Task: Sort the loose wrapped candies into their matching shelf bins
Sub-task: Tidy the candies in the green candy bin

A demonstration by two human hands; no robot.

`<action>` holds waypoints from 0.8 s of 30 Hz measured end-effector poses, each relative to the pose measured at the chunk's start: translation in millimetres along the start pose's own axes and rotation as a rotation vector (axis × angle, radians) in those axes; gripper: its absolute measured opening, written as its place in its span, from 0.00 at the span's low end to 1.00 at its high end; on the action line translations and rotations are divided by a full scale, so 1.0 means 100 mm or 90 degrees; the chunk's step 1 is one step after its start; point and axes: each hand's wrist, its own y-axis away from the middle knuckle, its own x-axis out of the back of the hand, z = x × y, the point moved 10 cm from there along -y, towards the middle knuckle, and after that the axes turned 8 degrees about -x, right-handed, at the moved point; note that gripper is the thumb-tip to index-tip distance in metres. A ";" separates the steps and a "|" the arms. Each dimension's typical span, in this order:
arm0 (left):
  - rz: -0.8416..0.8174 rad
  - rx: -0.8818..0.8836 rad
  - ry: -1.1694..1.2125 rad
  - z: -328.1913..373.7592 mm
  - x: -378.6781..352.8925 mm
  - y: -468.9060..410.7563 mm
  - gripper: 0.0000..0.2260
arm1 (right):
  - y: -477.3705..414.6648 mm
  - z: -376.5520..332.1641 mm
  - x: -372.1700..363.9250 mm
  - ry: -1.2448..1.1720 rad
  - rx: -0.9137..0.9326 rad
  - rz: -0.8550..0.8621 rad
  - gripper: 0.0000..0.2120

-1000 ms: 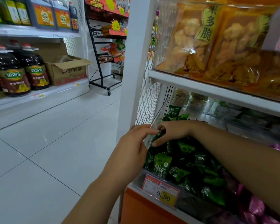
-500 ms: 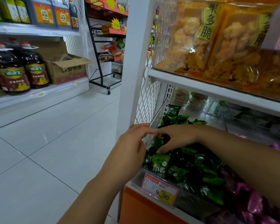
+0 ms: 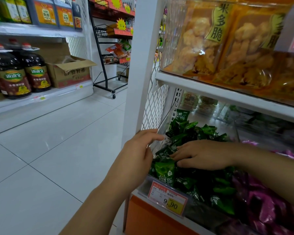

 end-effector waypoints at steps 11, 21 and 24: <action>-0.004 0.008 0.004 0.00 0.00 0.00 0.25 | -0.40 0.47 0.56 -0.484 -0.144 0.141 0.14; 0.004 -0.001 0.003 -0.01 0.01 -0.01 0.25 | -0.84 0.64 0.35 -0.266 -0.212 0.104 0.16; 0.005 -0.001 0.002 0.00 0.01 -0.02 0.27 | -0.92 0.69 0.33 -0.250 -0.227 0.103 0.16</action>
